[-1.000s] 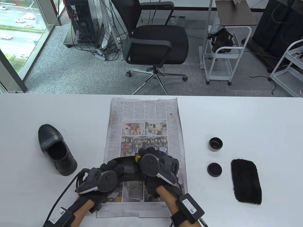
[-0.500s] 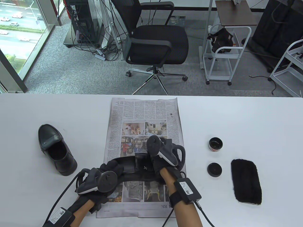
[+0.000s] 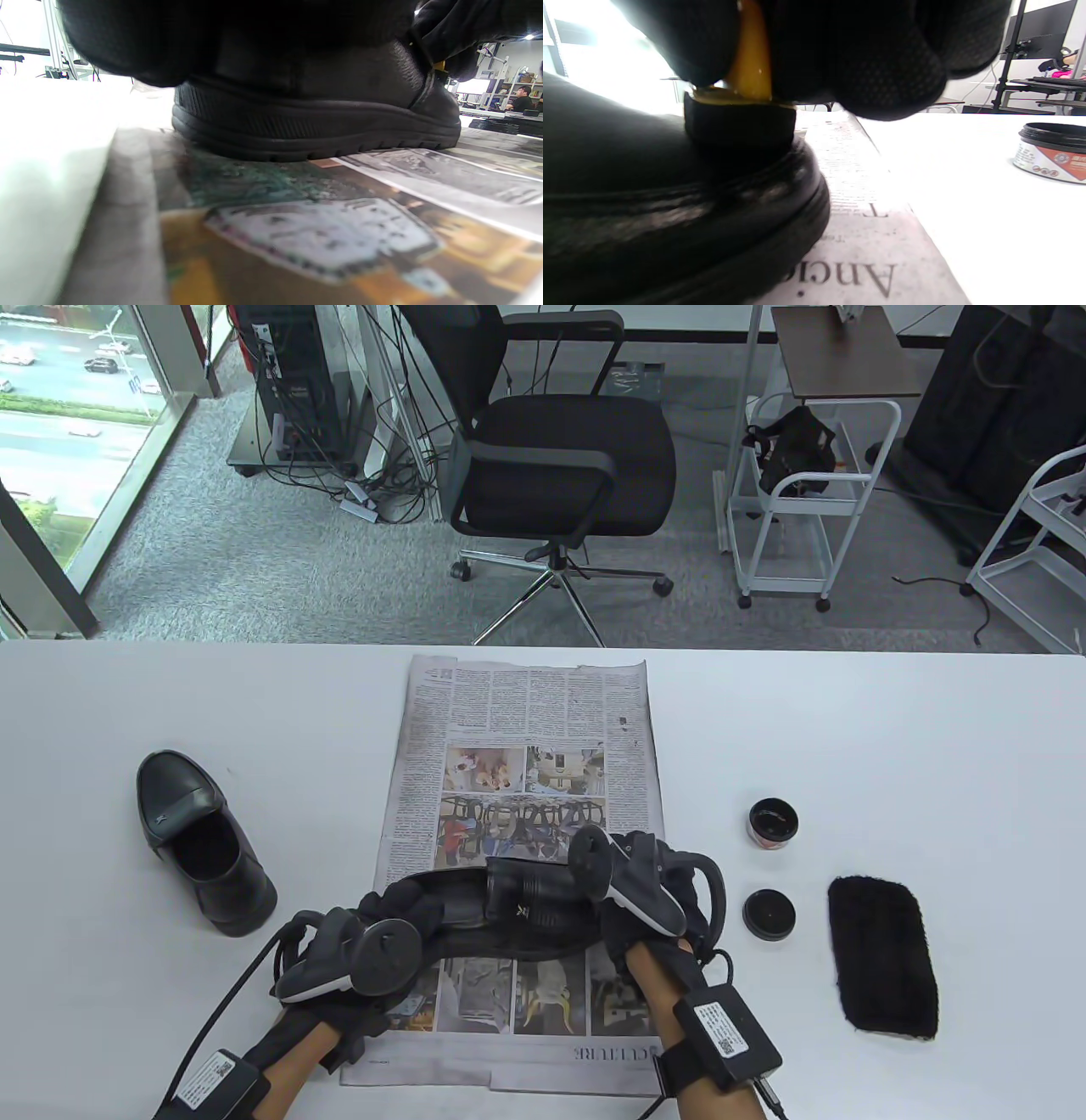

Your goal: Dip and apply built-in sponge shoe polish on shoes

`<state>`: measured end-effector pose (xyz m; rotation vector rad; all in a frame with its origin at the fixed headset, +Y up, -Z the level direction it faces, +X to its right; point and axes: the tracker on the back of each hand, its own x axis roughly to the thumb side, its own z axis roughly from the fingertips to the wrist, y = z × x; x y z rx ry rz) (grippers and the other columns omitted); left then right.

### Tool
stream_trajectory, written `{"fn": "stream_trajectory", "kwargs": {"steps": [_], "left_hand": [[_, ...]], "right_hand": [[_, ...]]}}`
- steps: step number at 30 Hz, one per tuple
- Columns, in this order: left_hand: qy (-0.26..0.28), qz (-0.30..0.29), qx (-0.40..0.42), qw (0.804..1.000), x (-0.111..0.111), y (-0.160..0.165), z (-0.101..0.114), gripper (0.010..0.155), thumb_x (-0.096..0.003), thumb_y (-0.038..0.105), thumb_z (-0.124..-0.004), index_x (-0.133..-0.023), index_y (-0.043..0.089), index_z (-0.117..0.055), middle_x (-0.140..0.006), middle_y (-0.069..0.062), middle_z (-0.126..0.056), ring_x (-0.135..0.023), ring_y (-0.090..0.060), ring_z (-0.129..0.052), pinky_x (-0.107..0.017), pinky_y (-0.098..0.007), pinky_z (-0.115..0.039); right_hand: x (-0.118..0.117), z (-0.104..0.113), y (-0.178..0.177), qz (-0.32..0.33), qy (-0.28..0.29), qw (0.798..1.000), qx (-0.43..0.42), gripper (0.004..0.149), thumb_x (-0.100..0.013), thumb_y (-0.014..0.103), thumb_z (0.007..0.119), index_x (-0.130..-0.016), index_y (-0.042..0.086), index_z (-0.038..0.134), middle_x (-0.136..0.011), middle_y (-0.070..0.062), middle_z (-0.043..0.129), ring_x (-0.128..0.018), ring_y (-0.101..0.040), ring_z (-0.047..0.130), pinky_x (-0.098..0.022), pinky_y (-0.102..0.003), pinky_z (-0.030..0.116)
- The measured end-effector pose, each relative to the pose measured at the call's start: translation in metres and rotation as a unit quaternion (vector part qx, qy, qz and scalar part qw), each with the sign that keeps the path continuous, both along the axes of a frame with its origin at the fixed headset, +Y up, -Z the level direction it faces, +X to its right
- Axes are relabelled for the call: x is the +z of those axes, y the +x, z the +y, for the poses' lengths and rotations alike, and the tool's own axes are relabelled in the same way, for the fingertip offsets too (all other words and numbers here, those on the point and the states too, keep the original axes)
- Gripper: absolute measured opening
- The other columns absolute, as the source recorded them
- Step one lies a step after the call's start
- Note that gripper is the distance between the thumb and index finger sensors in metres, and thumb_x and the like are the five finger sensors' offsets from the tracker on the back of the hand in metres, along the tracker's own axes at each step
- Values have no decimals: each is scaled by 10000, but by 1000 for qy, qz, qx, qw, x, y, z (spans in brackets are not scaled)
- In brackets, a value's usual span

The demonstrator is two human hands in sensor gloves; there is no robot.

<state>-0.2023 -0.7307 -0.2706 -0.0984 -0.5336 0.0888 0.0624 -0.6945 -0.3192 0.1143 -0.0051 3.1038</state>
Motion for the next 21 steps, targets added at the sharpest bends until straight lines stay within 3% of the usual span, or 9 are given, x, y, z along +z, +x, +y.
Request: {"fn": "stream_trajectory", "kwargs": {"steps": [7,11,15,21], "left_hand": [[2,0,0,1000,0,0,0,493,-612,460,-618,-1017,196,-522,-1034,-81,-465,-707,-458,-799,-555,-611,-720],[4,0,0,1000,0,1,0,486,-612,458,-619,-1012,199,-527,-1031,-81,-469,-704,-458,-799,-553,-610,-720],[5,6,-2,1000,0,2,0,483,-611,453,-623,-1008,191,-535,-1005,-82,-491,-701,-459,-805,-550,-612,-724],[0,8,1,1000,-2,2,2,473,-611,451,-622,-998,186,-559,-961,-70,-540,-693,-460,-813,-542,-605,-732]], "right_hand": [[18,0,-26,47,-14,996,-80,451,-417,413,804,-772,135,834,-556,-102,946,-398,-270,974,-491,-557,800],[20,6,-45,76,6,989,-126,444,-418,399,801,-772,133,838,-561,-105,950,-404,-275,977,-489,-557,801],[6,12,-60,76,21,983,-165,442,-419,387,791,-778,133,833,-576,-110,943,-419,-289,972,-498,-568,789],[-24,9,-64,58,14,990,-131,448,-418,399,782,-780,140,833,-580,-106,943,-426,-294,968,-512,-570,780]]}}
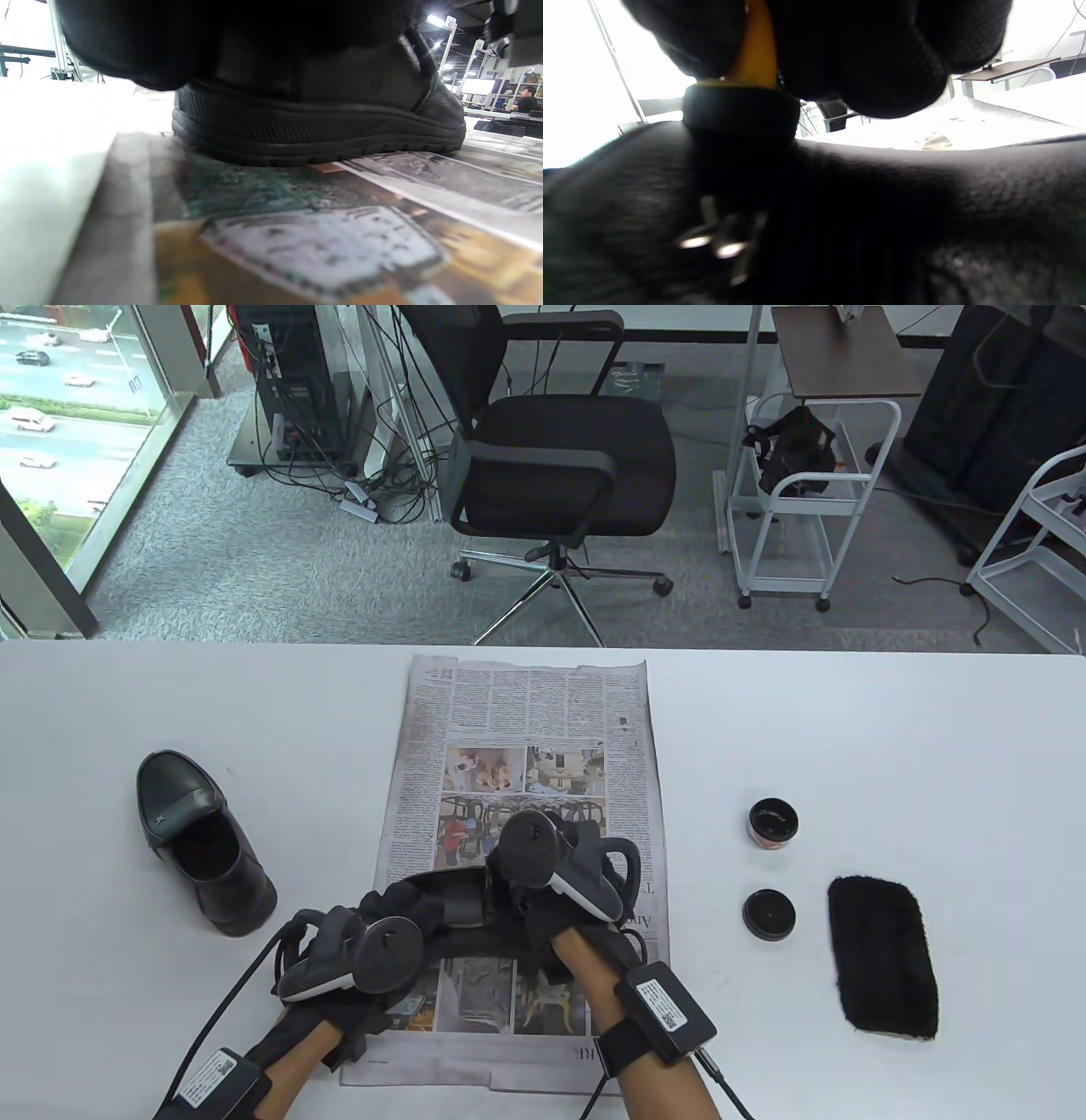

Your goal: Dip and apply built-in sponge shoe polish on shoes

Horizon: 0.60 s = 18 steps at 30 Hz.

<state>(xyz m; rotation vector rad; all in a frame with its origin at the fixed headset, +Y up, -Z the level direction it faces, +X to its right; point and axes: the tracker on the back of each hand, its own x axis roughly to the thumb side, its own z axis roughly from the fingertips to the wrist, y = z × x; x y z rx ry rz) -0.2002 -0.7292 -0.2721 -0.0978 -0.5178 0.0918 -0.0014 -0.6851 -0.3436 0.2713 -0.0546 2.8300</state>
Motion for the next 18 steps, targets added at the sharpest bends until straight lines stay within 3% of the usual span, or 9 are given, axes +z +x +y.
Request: {"fn": "stream_trajectory", "kwargs": {"steps": [7,11,18], "left_hand": [[6,3,-4,1000,0,0,0,476,-610,451,-623,-997,180,-564,-936,-70,-566,-680,-449,-825,-532,-598,-743],[7,4,-7,1000,1,1,0,480,-610,451,-622,-999,176,-564,-928,-73,-573,-675,-446,-830,-528,-596,-746],[5,6,-9,1000,2,2,0,481,-611,450,-622,-1001,173,-563,-922,-77,-578,-669,-445,-832,-524,-595,-748]], "right_hand": [[-11,-14,24,-40,-16,997,61,454,-414,396,777,-782,137,833,-584,-110,942,-430,-299,965,-515,-574,776],[-3,-14,42,-61,-3,990,126,450,-411,390,783,-783,143,831,-588,-108,941,-431,-297,967,-521,-573,774],[23,-11,58,-63,3,986,154,434,-413,423,785,-737,144,859,-527,-97,959,-374,-275,979,-486,-560,802]]}}
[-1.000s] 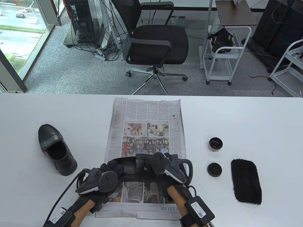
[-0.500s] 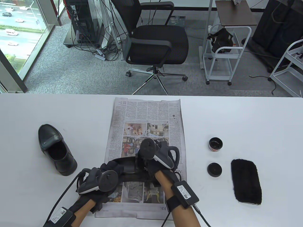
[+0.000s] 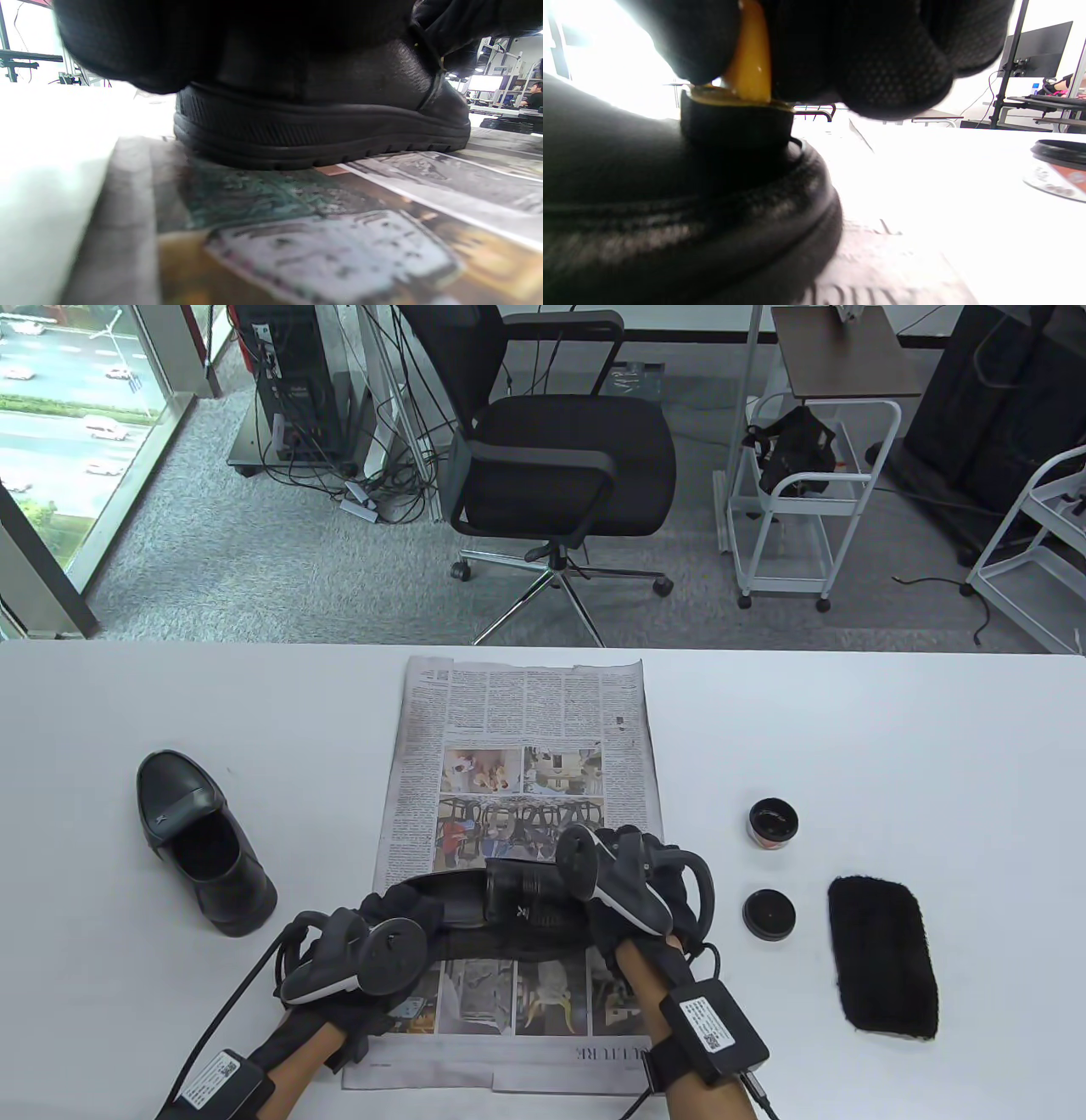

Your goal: Dip and apply built-in sponge shoe polish on shoes

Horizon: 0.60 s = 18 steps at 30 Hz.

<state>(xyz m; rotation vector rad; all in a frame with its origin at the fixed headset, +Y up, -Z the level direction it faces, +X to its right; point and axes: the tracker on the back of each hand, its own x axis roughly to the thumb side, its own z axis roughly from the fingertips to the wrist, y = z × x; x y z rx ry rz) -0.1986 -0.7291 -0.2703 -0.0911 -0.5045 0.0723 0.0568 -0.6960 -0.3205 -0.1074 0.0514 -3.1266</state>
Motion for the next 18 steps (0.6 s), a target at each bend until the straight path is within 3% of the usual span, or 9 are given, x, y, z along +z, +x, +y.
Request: {"fn": "stream_trajectory", "kwargs": {"steps": [7,13,18], "left_hand": [[-3,-6,5,1000,-1,0,0,490,-610,455,-626,-1003,167,-573,-895,-86,-588,-659,-454,-834,-517,-605,-747],[-1,-8,7,1000,0,0,0,491,-610,458,-620,-1006,173,-562,-907,-81,-575,-663,-454,-828,-522,-606,-742],[-1,-8,8,1000,0,0,0,491,-611,460,-618,-1007,176,-559,-909,-79,-572,-665,-453,-826,-524,-606,-741]], "right_hand": [[24,0,-21,23,-66,991,-115,442,-430,440,771,-729,124,850,-517,-103,950,-367,-272,972,-476,-561,801],[25,17,-62,84,-16,982,-171,434,-428,423,759,-730,124,850,-508,-103,947,-362,-268,965,-474,-558,801],[6,23,-82,82,23,989,-119,442,-431,416,760,-763,134,832,-561,-109,939,-412,-290,962,-505,-576,777]]}}
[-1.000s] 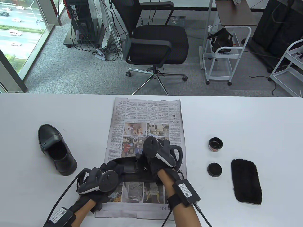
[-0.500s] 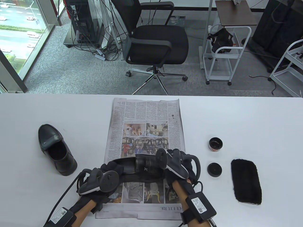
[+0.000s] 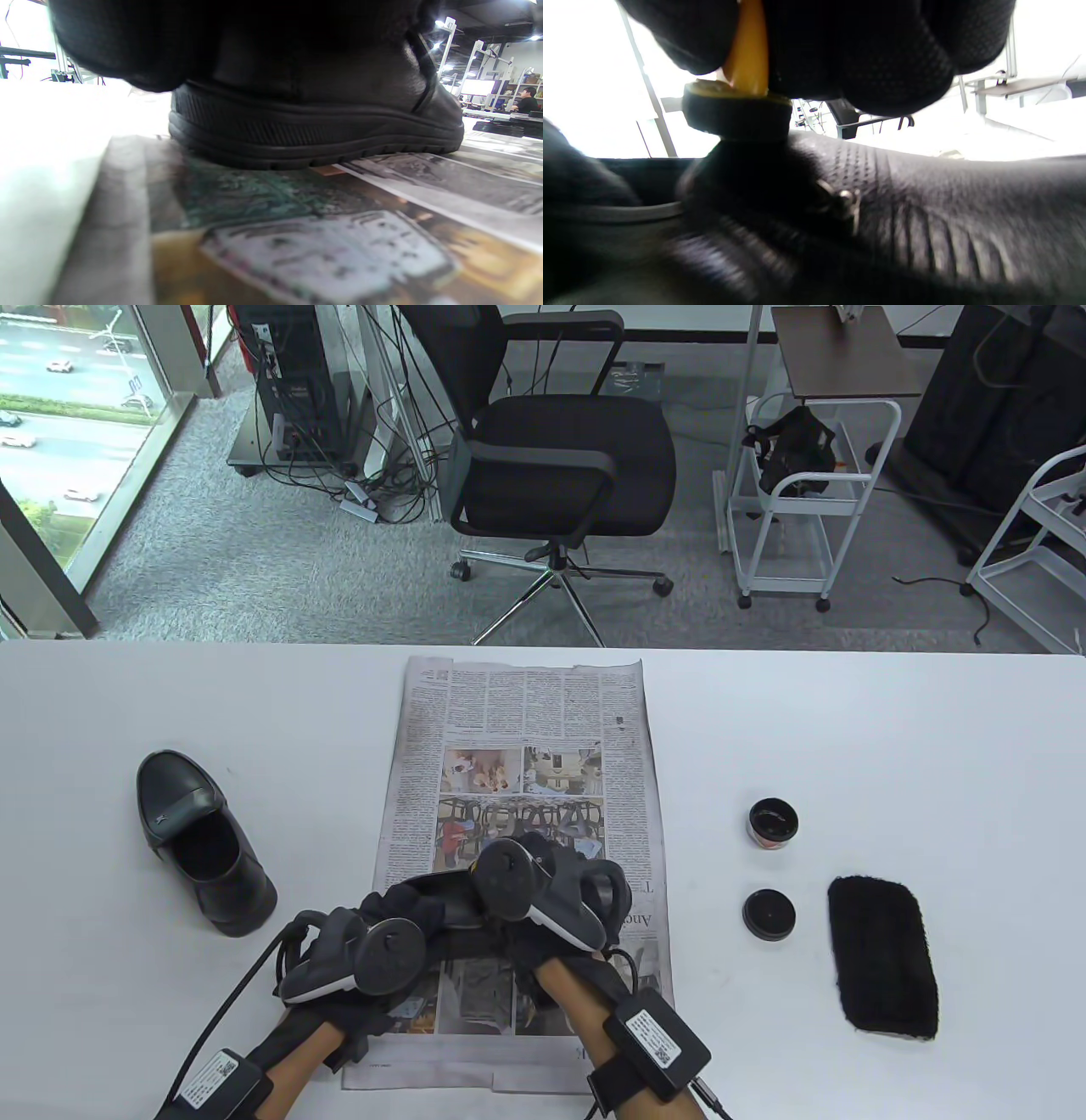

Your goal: Dip and apply built-in sponge shoe polish on shoes

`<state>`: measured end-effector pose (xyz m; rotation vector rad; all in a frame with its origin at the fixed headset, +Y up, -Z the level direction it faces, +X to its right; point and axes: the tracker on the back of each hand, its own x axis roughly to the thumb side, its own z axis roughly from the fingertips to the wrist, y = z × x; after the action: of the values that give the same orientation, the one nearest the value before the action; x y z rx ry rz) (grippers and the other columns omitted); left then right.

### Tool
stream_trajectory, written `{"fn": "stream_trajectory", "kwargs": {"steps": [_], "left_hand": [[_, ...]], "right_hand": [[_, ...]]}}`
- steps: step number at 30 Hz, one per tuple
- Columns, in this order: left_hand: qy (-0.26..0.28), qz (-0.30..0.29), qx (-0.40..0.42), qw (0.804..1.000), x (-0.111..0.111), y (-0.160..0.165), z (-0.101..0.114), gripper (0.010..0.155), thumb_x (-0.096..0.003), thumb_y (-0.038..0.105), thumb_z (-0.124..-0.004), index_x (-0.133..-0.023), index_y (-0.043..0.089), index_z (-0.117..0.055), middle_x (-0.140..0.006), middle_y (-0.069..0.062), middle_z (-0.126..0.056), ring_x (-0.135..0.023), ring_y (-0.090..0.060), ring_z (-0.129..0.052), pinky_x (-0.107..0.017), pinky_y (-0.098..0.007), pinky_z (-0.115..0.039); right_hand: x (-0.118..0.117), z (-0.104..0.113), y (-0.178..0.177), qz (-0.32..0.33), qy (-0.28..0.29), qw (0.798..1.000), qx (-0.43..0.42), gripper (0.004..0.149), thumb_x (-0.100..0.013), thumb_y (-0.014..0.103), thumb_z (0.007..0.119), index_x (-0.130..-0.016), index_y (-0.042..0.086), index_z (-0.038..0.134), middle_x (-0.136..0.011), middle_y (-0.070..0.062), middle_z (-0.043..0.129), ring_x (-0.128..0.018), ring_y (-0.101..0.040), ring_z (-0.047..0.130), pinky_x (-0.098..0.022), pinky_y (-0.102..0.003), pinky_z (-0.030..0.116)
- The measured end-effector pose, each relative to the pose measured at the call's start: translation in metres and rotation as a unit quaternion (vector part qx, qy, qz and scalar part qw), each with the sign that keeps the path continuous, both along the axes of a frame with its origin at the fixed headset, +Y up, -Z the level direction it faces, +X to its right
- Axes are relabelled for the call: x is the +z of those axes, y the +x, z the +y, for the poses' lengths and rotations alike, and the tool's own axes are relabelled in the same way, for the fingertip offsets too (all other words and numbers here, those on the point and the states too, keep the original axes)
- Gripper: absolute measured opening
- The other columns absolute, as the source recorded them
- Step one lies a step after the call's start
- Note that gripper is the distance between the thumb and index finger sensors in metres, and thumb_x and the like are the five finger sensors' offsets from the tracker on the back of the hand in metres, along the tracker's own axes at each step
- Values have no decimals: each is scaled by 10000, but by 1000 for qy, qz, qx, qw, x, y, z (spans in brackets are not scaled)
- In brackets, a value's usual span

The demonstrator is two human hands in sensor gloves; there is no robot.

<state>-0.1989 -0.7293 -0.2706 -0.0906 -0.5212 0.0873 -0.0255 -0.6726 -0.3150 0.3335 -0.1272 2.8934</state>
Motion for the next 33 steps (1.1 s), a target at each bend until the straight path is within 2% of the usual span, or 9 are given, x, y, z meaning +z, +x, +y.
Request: {"fn": "stream_trajectory", "kwargs": {"steps": [5,8,16,22,28,30,33], "left_hand": [[0,-1,0,1000,0,0,0,493,-610,460,-618,-1008,174,-560,-908,-80,-573,-664,-453,-826,-522,-606,-741],[0,0,-1,1000,0,0,0,492,-611,458,-619,-1008,174,-560,-905,-81,-577,-662,-451,-828,-521,-604,-742],[2,3,-3,1000,0,0,1,493,-610,458,-619,-1007,172,-563,-899,-80,-585,-658,-447,-831,-518,-601,-746],[0,4,-4,1000,0,1,1,491,-609,461,-622,-1001,169,-573,-893,-82,-593,-656,-450,-833,-517,-602,-748],[3,2,-2,1000,0,0,0,495,-609,463,-620,-1004,170,-568,-895,-81,-591,-655,-448,-832,-517,-603,-746],[4,1,-2,1000,0,0,0,495,-609,463,-619,-1005,171,-565,-897,-80,-588,-654,-447,-832,-516,-603,-746],[4,1,-1,1000,0,0,0,497,-609,465,-617,-1007,172,-562,-900,-78,-586,-658,-450,-828,-518,-604,-744]], "right_hand": [[-21,-9,7,-38,-8,999,26,463,-432,404,761,-788,114,825,-591,-140,930,-438,-327,950,-527,-602,747],[-26,-17,17,-52,2,993,103,467,-429,414,750,-789,126,821,-594,-126,931,-443,-316,953,-535,-594,750],[-17,-24,63,-95,-30,983,157,442,-428,393,767,-781,133,822,-587,-114,930,-440,-299,956,-533,-582,763],[5,-20,78,-88,-79,985,124,433,-439,419,761,-753,131,839,-544,-104,941,-397,-278,963,-504,-569,785],[22,-24,59,-53,-94,993,53,436,-443,432,746,-741,126,832,-533,-100,934,-390,-271,957,-489,-565,790],[25,-21,48,-35,-84,995,31,436,-443,431,744,-747,129,826,-540,-98,932,-391,-270,958,-490,-563,790],[28,-13,30,-11,-15,1000,25,437,-438,420,745,-755,130,824,-550,-103,933,-397,-277,959,-494,-570,785]]}}
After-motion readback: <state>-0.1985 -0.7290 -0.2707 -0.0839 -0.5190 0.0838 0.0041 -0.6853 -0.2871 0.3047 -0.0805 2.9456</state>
